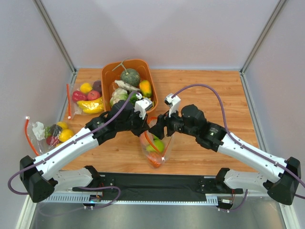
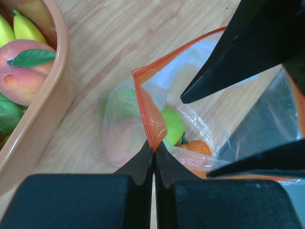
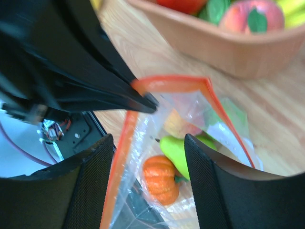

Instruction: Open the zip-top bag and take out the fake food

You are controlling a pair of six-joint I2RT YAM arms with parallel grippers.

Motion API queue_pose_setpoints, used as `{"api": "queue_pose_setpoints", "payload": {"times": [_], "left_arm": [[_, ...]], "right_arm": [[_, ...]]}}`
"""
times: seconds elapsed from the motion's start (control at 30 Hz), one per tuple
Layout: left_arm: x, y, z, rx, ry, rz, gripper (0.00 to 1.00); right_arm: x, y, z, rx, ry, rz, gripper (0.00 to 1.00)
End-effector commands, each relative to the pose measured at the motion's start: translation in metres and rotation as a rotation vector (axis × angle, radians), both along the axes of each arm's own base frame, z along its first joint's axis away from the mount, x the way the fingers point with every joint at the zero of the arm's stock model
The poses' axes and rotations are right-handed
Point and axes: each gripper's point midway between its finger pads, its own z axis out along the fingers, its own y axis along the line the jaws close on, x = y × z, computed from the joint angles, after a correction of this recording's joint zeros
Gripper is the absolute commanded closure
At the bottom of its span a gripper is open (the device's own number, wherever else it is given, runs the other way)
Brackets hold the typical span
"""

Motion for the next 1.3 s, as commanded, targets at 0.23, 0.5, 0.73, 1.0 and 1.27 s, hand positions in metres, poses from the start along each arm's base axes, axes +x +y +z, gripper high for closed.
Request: {"api": "queue_pose_setpoints", "payload": {"times": [0.23, 0.5, 0.73, 1.0, 1.27], "left_arm": [[0.002, -0.002, 0.003, -0.002, -0.018, -0.015, 1.00], [-0.002, -0.006, 0.005, -0.020, -0.013, -0.043, 1.00], [-0.005, -0.009, 0.003, -0.037, 0.014, -0.055, 1.00], [-0.007, -0.009, 0.004, -0.044, 0.019, -0.054, 1.00], [-0.009, -0.011, 0.005, -0.053, 0.027, -0.068, 1.00]], "right_arm": [[0.015, -0.024, -0.061, -0.143, 0.079, -0.188, 0.48], [-0.008, -0.006, -0.102, -0.231, 0.155, -0.116, 0.48], [-0.019, 0.004, -0.125, -0.252, 0.200, -0.104, 0.39], [-0.022, 0.013, -0.159, -0.294, 0.210, -0.112, 0.13], [-0.011, 0.016, -0.171, -0.287, 0.135, -0.157, 0.07]]}}
